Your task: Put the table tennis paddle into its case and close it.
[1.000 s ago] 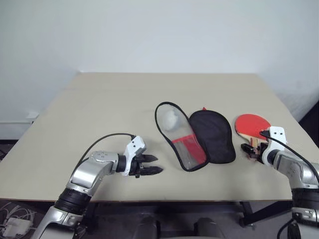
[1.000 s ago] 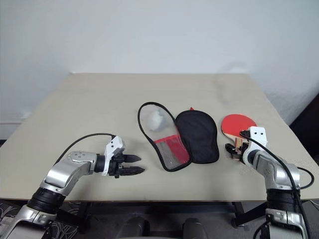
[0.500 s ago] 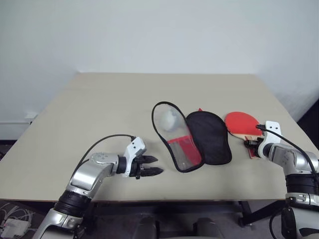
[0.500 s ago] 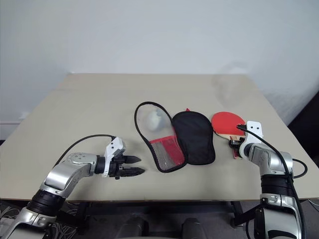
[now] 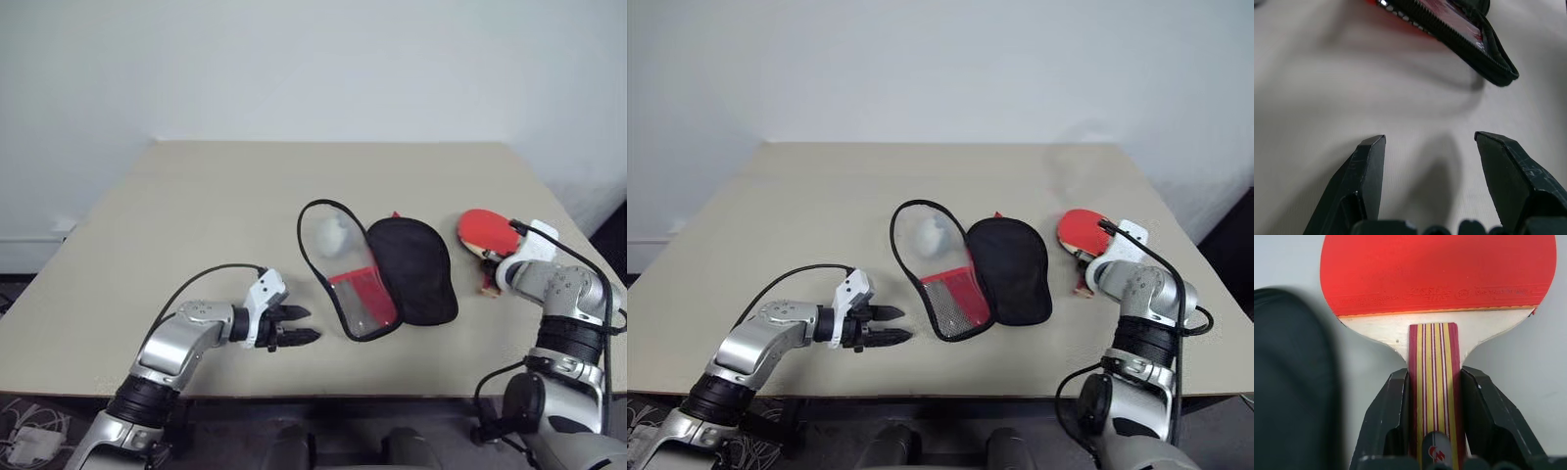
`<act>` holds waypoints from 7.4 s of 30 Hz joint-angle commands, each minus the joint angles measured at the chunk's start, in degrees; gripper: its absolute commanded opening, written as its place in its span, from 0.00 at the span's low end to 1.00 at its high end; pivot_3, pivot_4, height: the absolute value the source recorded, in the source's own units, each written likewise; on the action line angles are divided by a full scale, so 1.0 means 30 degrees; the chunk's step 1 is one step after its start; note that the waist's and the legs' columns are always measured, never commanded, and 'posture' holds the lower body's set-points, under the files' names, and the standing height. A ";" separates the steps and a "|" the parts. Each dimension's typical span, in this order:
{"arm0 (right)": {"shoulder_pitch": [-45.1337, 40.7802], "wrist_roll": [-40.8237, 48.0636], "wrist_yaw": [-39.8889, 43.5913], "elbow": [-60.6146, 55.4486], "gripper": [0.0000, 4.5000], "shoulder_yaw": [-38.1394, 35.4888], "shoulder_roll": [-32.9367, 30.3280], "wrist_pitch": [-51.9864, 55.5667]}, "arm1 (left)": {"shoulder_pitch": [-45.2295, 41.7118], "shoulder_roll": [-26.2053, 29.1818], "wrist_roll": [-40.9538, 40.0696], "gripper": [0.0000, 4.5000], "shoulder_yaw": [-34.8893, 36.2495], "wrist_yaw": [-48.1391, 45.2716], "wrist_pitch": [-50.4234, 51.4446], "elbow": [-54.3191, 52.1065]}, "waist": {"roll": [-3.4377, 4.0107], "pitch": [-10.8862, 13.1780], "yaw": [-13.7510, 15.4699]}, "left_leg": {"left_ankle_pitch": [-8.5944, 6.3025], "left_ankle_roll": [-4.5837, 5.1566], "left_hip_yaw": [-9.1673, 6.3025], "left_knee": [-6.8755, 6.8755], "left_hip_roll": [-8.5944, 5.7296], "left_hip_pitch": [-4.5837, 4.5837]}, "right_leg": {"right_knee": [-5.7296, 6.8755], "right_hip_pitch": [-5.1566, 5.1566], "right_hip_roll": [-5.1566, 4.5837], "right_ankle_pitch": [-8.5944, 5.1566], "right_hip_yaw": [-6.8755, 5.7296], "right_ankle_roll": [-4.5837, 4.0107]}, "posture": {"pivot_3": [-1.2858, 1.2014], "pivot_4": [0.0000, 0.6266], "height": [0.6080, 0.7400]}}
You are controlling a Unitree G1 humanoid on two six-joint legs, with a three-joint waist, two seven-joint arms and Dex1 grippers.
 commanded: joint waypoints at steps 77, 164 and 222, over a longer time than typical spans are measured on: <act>0.0509 0.6740 0.5090 -0.1944 0.91 -0.2367 -0.0358 -1.1412 | -0.7213 -1.2811 0.1866 0.69 -0.0456 0.4285 -0.4089 0.8406 | -0.0012 -0.0009 -0.0012 | 0.0014 -0.0026 -0.0031 -0.0004 0.0055 -0.0025 | -0.0056 -0.0013 0.0127 0.0027 0.0066 0.0037 | 0.52 0.00 1.00; 0.4744 -0.0106 0.9123 -0.1567 0.92 0.6087 -0.3426 -1.3280 | -0.4131 -0.6173 -1.9266 0.01 0.3081 1.7143 1.8865 0.2663 | -0.0094 0.0034 -0.0338 | 0.0058 -0.0196 -0.0113 -0.0070 0.0038 0.0024 | -0.0028 -0.0014 0.0244 0.0018 0.0215 -0.0031 | 0.52 0.00 1.00; 0.6596 -0.2001 1.4712 -0.1838 0.92 1.3774 -0.3026 -1.3467 | -0.7921 -0.2179 0.0422 0.89 -0.1359 -0.0628 0.2920 0.8575 | -0.0288 0.0061 -0.0335 | 0.0133 -0.0248 -0.0125 -0.0147 0.0049 0.0042 | -0.0023 -0.0017 0.0247 0.0029 0.0187 -0.0049 | 0.52 0.00 1.00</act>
